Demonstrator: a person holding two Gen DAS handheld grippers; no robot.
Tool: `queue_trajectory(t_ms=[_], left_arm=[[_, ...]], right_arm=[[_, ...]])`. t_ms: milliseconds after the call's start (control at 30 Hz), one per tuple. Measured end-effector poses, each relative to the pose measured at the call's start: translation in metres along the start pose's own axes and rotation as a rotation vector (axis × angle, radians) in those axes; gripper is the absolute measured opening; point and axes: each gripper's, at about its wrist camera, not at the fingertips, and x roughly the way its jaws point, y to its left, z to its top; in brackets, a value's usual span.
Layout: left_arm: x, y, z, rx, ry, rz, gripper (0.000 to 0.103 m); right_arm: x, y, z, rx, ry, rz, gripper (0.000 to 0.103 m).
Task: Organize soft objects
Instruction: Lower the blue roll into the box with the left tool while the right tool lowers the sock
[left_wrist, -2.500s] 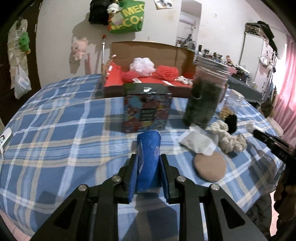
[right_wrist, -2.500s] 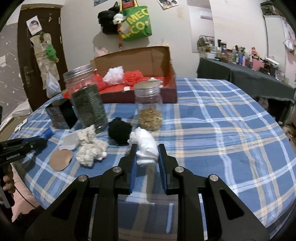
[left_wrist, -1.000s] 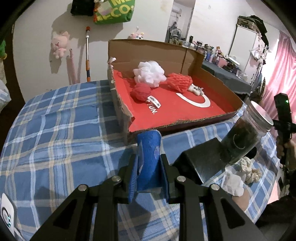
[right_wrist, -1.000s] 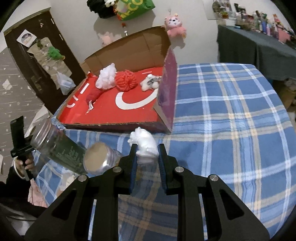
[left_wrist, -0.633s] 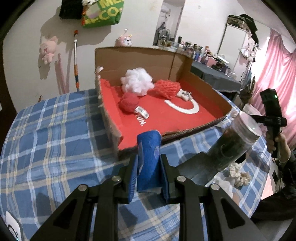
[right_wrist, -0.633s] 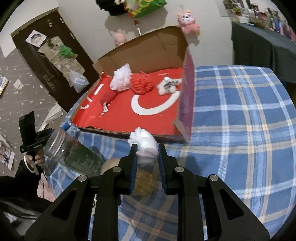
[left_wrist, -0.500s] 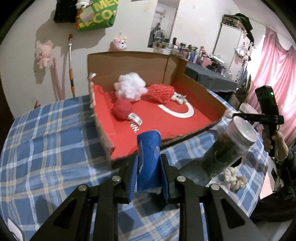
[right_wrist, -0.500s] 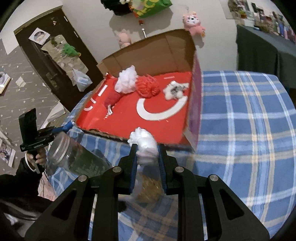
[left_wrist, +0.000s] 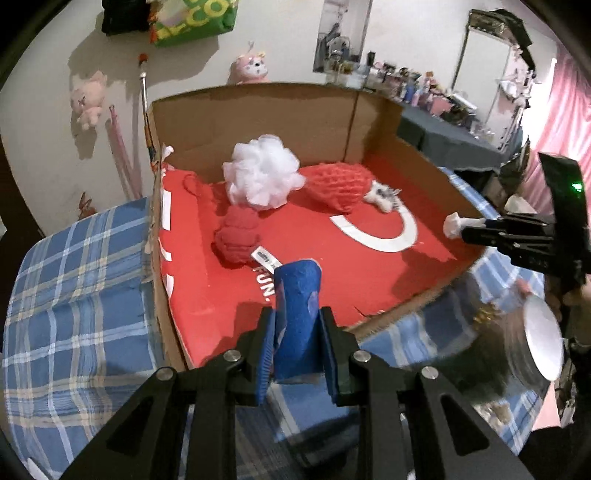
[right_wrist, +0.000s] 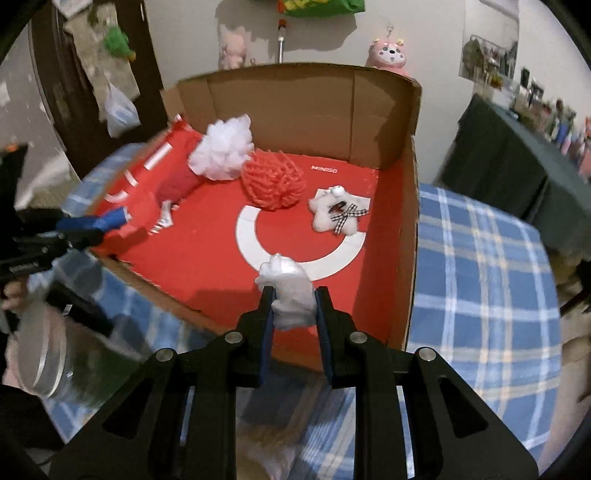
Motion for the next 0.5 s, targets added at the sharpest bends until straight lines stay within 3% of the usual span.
queue_trajectory(t_ms=[267,500], left_arm=[[0.031,0.008,0.011,-0.011,0.085,0.103,0.025],[0.052,0.011,0.017,-0.002,0.137,0.144,0.025]], right_arm=[[0.04,0.008,0.017,-0.106,0.148,-0.133,0.02],[0.064,0.008,0.022,-0.157,0.218,-0.178,0.02]])
